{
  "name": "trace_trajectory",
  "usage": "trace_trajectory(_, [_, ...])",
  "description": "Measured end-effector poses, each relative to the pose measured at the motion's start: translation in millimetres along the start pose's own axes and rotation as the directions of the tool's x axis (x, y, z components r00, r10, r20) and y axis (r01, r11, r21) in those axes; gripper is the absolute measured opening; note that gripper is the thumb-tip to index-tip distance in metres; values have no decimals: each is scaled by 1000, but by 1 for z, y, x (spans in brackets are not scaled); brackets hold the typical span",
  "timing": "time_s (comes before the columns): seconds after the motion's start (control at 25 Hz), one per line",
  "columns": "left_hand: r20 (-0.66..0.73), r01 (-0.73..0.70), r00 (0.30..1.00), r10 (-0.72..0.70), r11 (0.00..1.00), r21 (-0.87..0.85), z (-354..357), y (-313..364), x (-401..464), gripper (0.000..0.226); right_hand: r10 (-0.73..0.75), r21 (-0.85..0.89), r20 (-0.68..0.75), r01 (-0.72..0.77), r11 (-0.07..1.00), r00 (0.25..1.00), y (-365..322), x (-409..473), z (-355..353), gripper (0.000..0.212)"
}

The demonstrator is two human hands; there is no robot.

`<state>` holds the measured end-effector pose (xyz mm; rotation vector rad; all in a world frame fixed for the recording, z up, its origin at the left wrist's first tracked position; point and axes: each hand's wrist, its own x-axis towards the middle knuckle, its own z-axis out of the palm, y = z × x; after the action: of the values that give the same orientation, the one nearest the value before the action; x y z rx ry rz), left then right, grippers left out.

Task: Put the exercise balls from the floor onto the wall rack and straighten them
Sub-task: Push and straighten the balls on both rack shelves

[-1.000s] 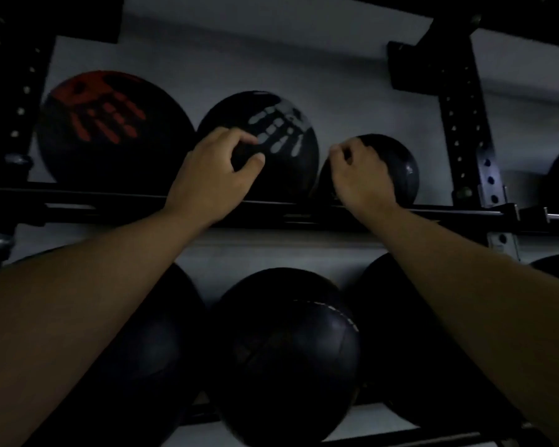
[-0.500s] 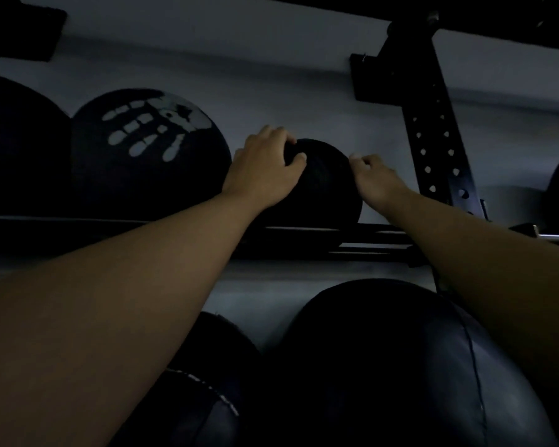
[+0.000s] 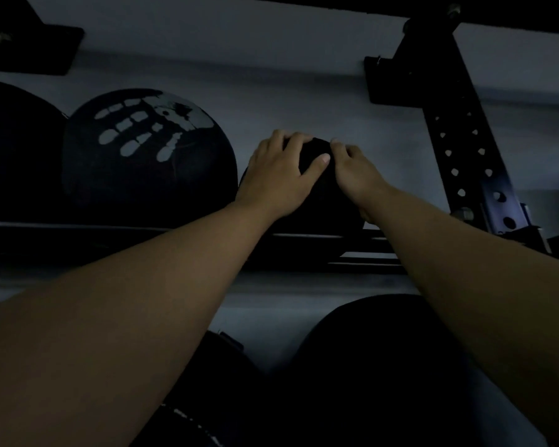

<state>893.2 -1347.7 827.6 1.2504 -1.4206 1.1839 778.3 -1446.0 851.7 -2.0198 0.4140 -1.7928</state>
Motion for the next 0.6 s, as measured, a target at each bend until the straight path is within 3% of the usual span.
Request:
trace_trajectory(0.2, [-43,-16,999,15,1000,-25,4,-5,-8,59,-72,-50,-47,70,996,996,3,5,5,66])
trace_trajectory(0.52, [-16,-10,1000,10,1000,-5,1,-7,-7,59,-98,-81,74,104,991,992,2,3,-5,71])
trace_trajectory(0.6, [29,-18,999,18,1000,9,-3,-8,-8,57,-162,-109,81,170,979,983,0,2,-6,66])
